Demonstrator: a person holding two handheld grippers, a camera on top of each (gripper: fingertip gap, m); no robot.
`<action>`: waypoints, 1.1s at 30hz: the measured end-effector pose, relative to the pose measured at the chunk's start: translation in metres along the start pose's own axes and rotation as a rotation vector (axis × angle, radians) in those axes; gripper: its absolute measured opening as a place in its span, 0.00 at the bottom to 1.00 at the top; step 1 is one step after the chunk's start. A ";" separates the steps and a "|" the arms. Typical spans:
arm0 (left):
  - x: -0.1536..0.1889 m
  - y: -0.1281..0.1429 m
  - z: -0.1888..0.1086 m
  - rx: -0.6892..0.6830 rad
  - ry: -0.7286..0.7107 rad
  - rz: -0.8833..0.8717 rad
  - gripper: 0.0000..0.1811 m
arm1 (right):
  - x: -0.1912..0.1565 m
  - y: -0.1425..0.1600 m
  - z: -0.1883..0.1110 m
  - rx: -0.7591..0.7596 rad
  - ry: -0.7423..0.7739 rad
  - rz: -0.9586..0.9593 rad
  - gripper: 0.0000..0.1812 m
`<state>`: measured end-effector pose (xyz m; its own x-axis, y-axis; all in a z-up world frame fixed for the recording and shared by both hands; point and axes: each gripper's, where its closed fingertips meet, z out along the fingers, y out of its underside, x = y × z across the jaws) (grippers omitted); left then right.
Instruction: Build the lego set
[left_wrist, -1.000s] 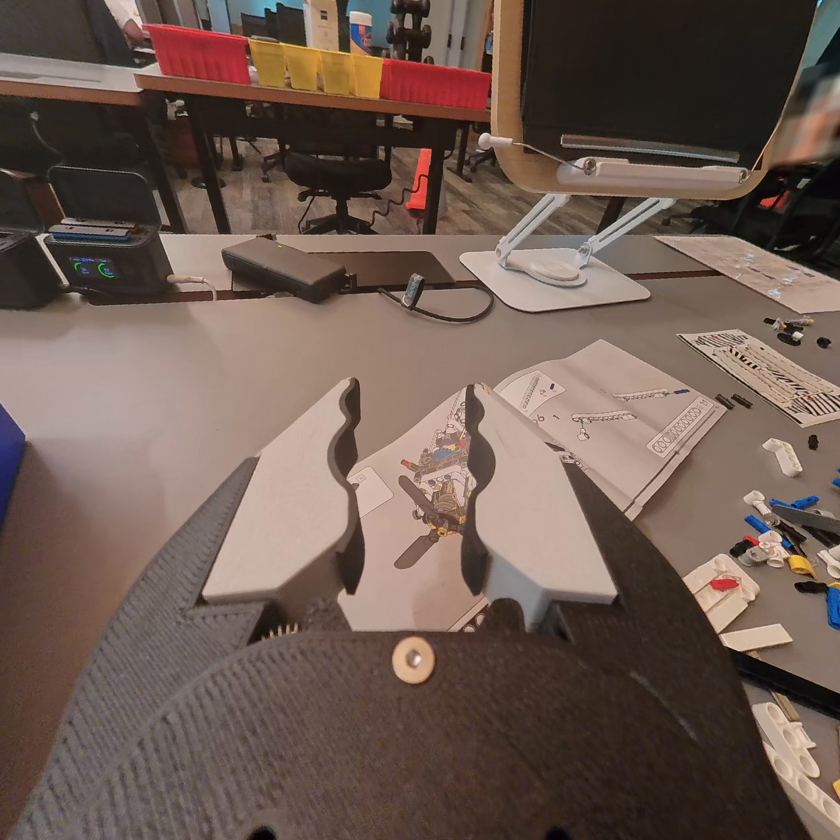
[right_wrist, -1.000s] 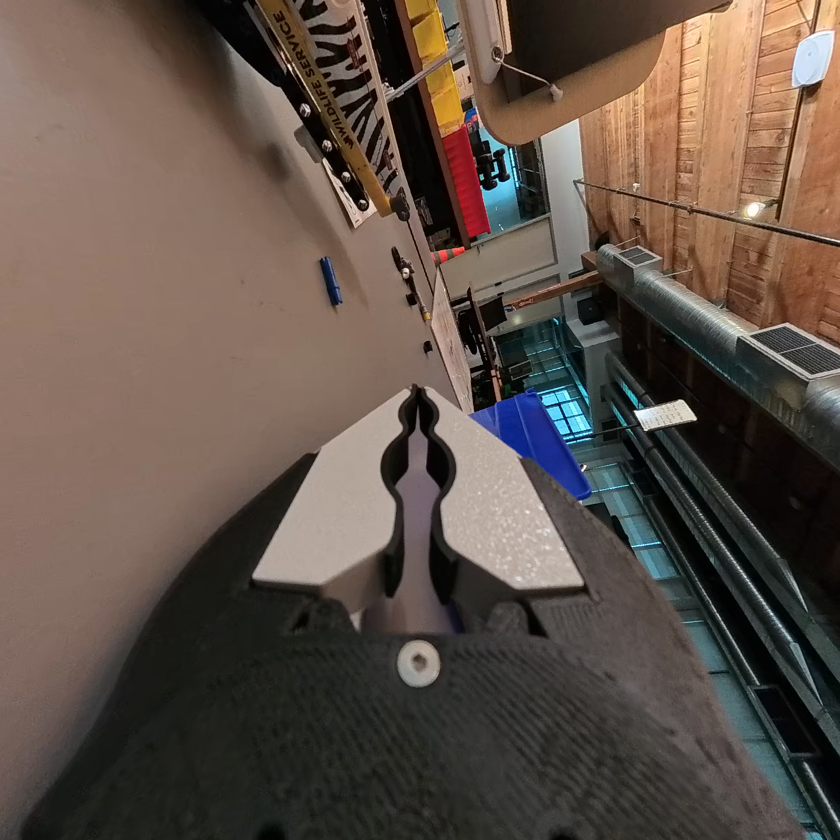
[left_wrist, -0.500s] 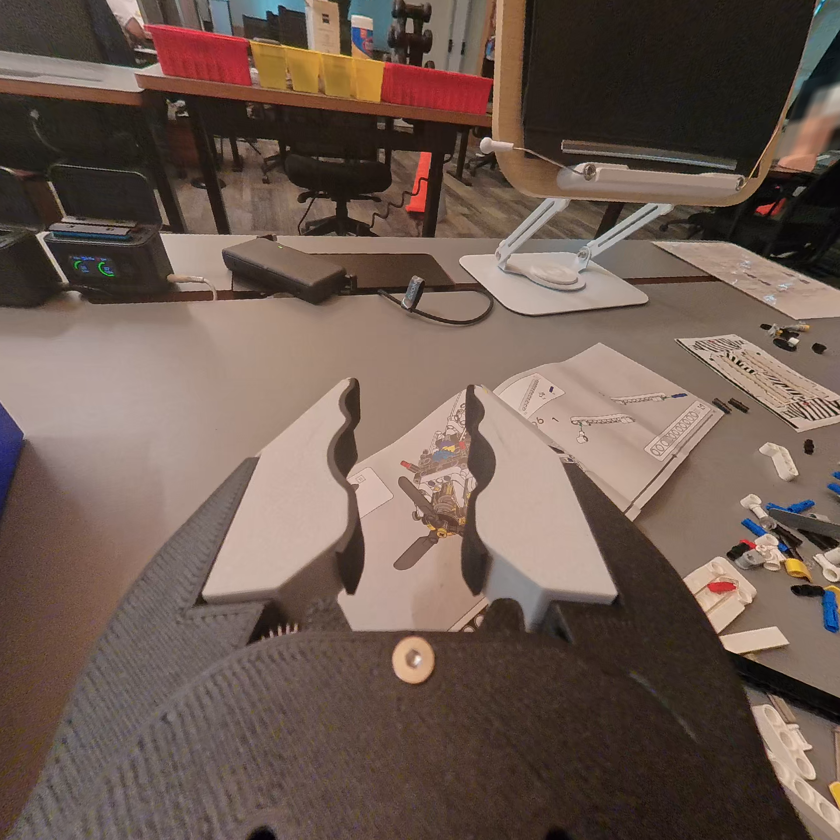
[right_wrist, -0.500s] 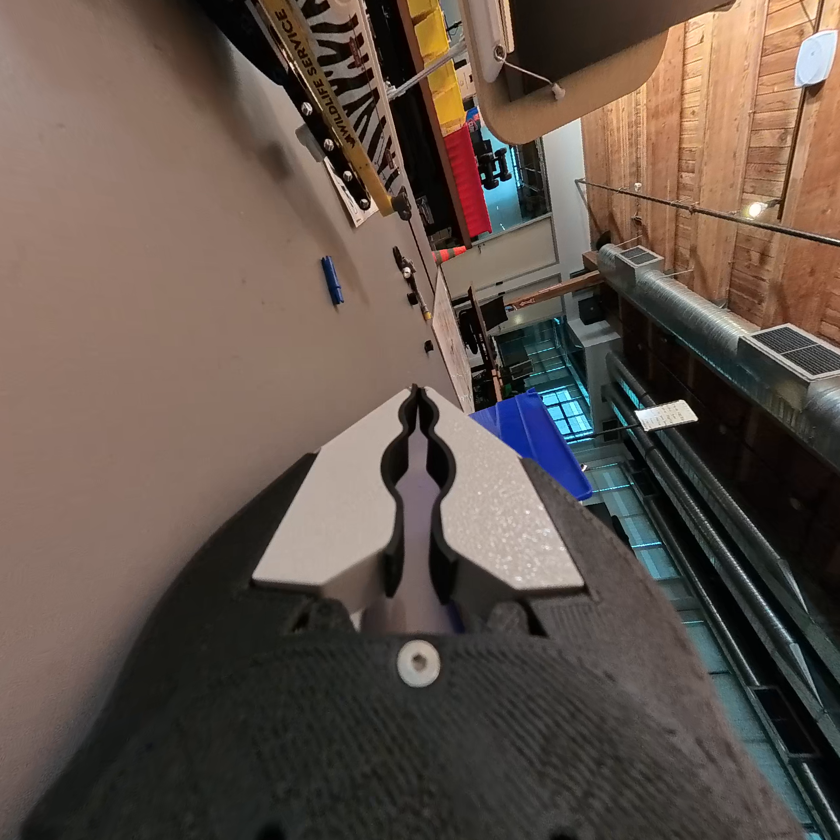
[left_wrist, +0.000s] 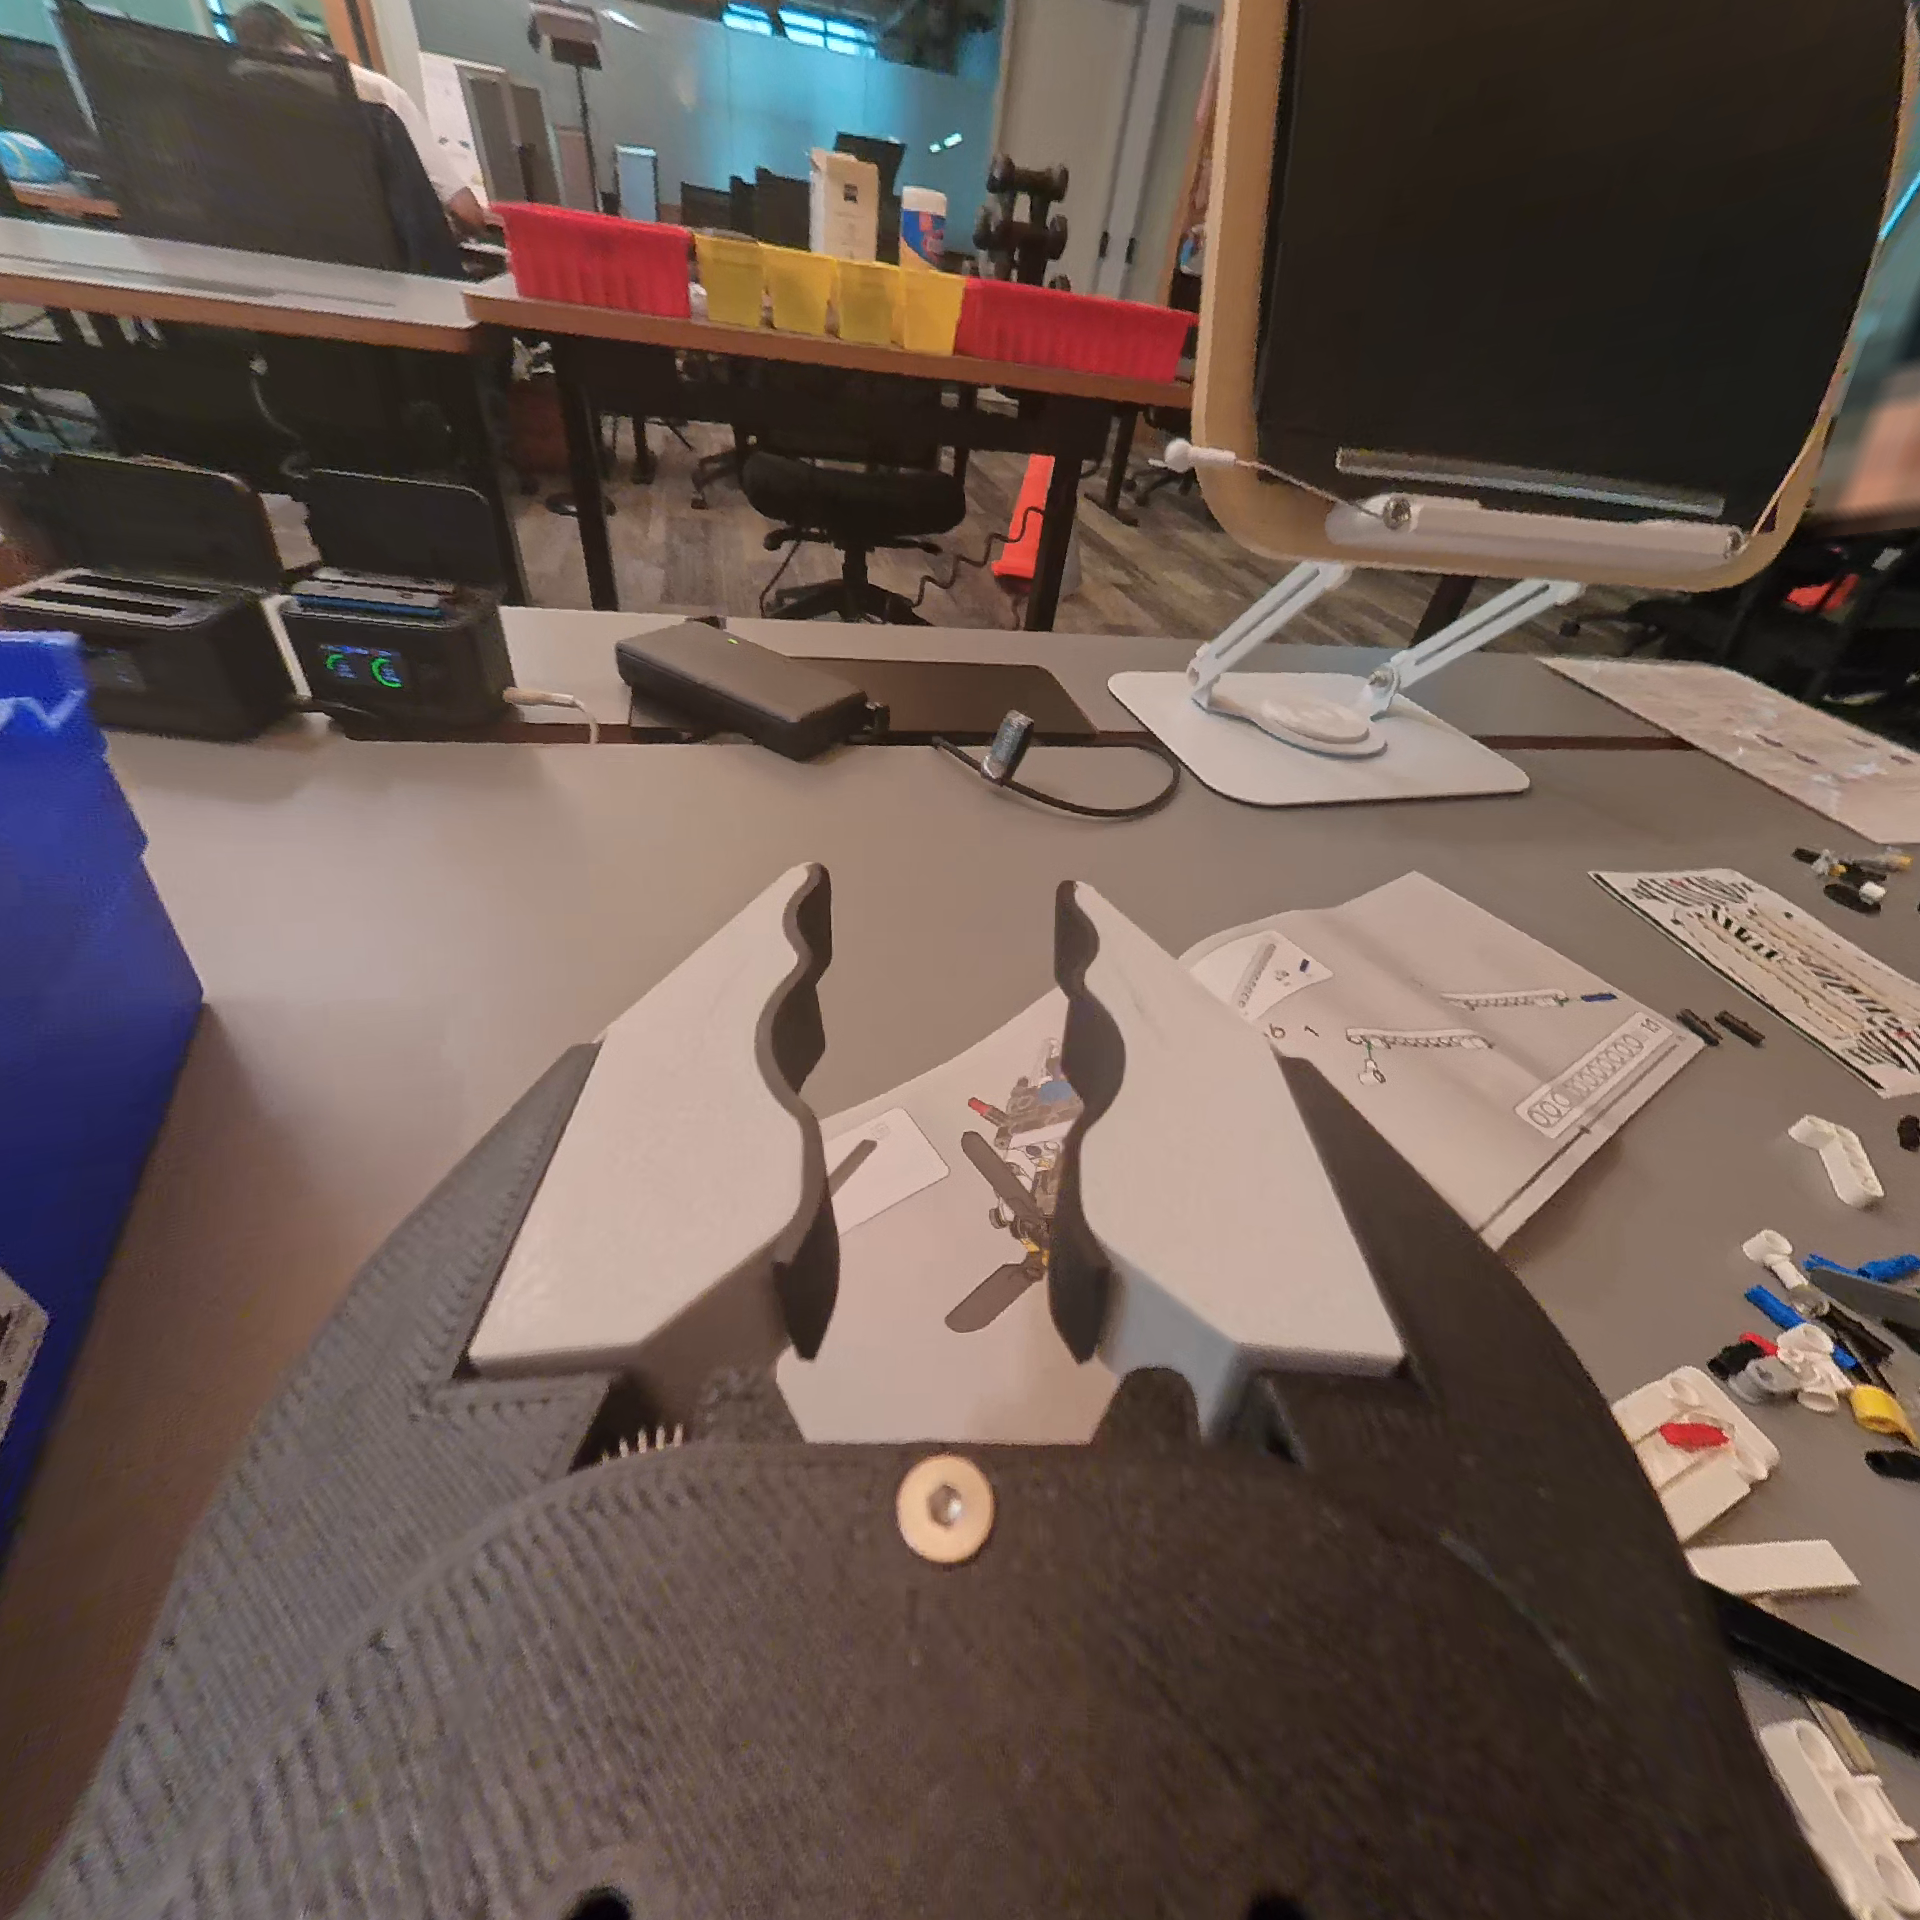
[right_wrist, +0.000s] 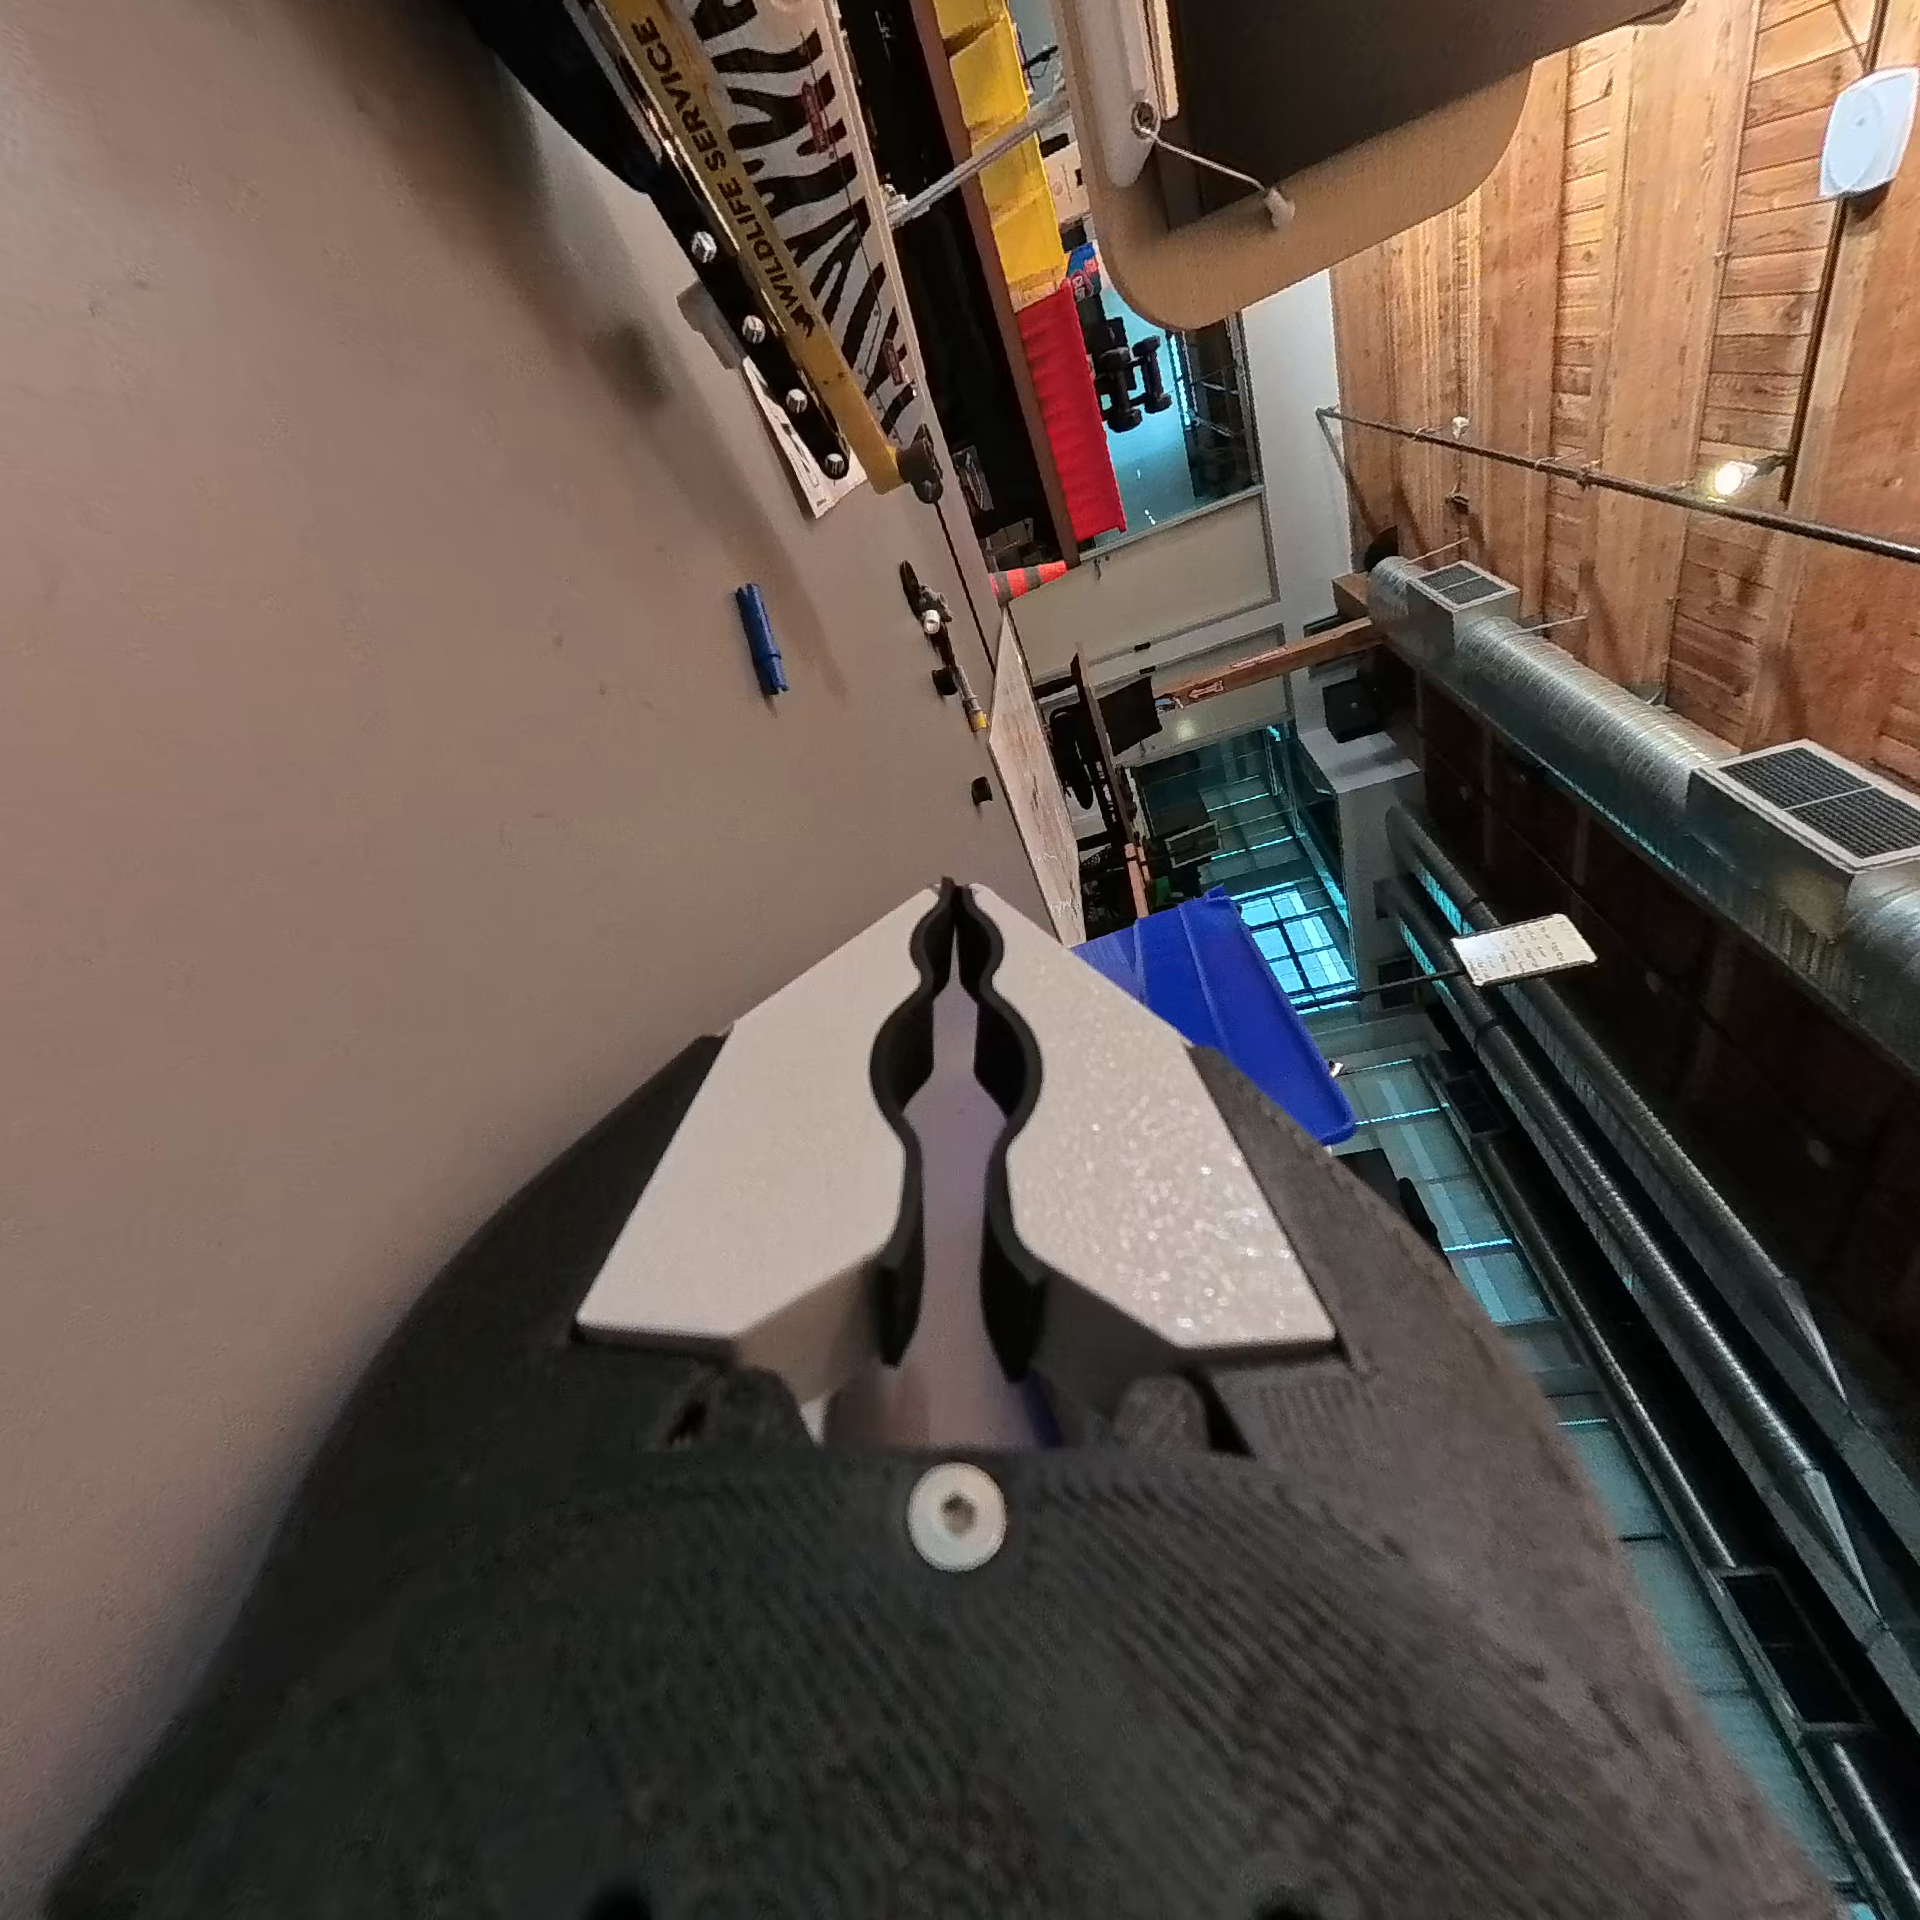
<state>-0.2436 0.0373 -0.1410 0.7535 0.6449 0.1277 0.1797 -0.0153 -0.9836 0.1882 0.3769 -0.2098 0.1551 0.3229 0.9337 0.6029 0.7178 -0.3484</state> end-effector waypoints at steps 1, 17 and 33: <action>-0.002 -0.002 -0.001 0.011 -0.011 -0.006 0.21 | 0.000 0.000 0.000 0.000 0.000 0.000 0.00; -0.010 -0.018 -0.014 0.098 -0.035 -0.058 0.00 | 0.000 0.000 0.000 -0.003 -0.002 -0.001 0.00; -0.003 -0.018 -0.012 0.098 -0.005 -0.026 0.00 | 0.000 0.000 0.000 -0.003 -0.003 -0.002 0.00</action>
<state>-0.2417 0.0264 -0.1226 0.7460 0.6481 0.1534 0.1368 0.0763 -0.9877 0.1882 0.3771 -0.2104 0.1515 0.3233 0.9341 0.6059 0.7163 -0.3461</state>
